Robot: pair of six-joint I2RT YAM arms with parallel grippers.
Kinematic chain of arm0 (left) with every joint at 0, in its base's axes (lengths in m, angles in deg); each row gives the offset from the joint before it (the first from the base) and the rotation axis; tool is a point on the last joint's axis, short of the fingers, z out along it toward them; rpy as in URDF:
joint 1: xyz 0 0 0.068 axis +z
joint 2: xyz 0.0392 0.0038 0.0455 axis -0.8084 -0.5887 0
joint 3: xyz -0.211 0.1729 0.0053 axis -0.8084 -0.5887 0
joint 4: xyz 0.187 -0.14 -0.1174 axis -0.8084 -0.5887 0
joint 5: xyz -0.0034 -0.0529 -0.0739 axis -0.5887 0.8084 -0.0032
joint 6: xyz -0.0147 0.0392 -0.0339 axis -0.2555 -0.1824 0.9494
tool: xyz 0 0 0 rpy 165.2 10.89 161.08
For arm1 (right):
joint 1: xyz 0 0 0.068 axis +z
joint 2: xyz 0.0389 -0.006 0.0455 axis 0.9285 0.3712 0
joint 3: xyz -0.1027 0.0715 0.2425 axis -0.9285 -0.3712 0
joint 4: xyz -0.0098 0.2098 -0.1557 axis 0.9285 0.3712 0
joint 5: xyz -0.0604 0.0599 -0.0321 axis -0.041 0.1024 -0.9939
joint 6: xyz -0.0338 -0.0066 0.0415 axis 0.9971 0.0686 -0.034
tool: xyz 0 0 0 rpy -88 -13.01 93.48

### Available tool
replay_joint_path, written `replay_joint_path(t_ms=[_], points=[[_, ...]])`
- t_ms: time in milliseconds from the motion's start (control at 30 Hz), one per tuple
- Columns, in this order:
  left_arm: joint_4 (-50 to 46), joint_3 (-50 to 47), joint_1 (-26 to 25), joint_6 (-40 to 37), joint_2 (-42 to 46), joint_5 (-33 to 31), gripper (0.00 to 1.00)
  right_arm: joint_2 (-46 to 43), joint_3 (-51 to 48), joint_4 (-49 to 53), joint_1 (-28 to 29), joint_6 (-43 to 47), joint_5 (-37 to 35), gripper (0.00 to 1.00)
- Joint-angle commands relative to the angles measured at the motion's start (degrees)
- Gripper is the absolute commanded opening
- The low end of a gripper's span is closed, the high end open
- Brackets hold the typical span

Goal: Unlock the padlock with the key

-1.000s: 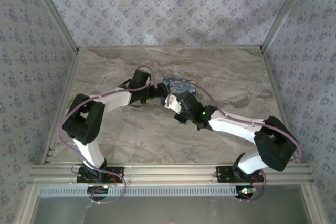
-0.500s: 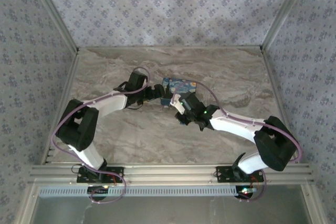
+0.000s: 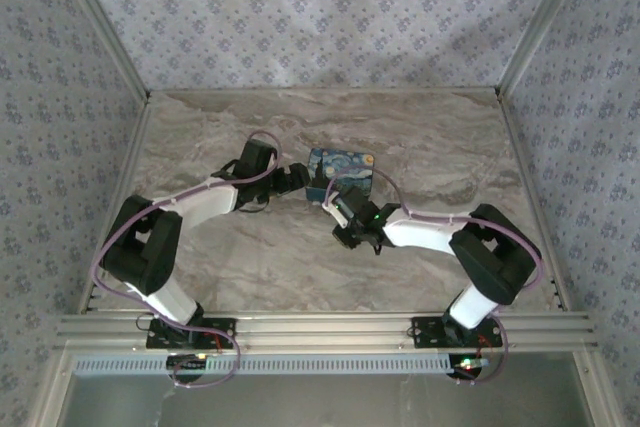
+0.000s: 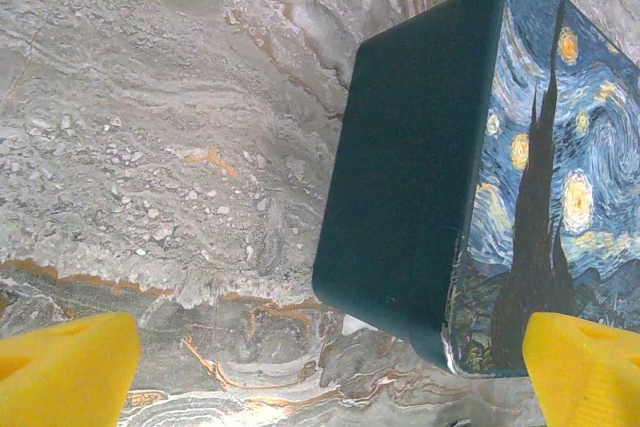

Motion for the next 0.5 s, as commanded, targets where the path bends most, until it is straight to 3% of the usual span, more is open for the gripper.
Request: replay_joint_path(t_ms=[0,200,467], points=[[0.5,-0.41,0.48,0.35,2.07,-0.37,0.98,1.49,0.49,2.14,-0.47,-2.89,-1.19,0.32],[0.41,-0.54,0.52,0.39,2.2,-0.28,0.98,-0.89,-2.49,4.41,-2.63,-7.07,-2.53,0.26],[-0.19,-0.34,0.82,-0.05,2.84,-0.72,0.98,-1.23,-0.13,12.57,-7.61,-16.87,-6.2,0.29]])
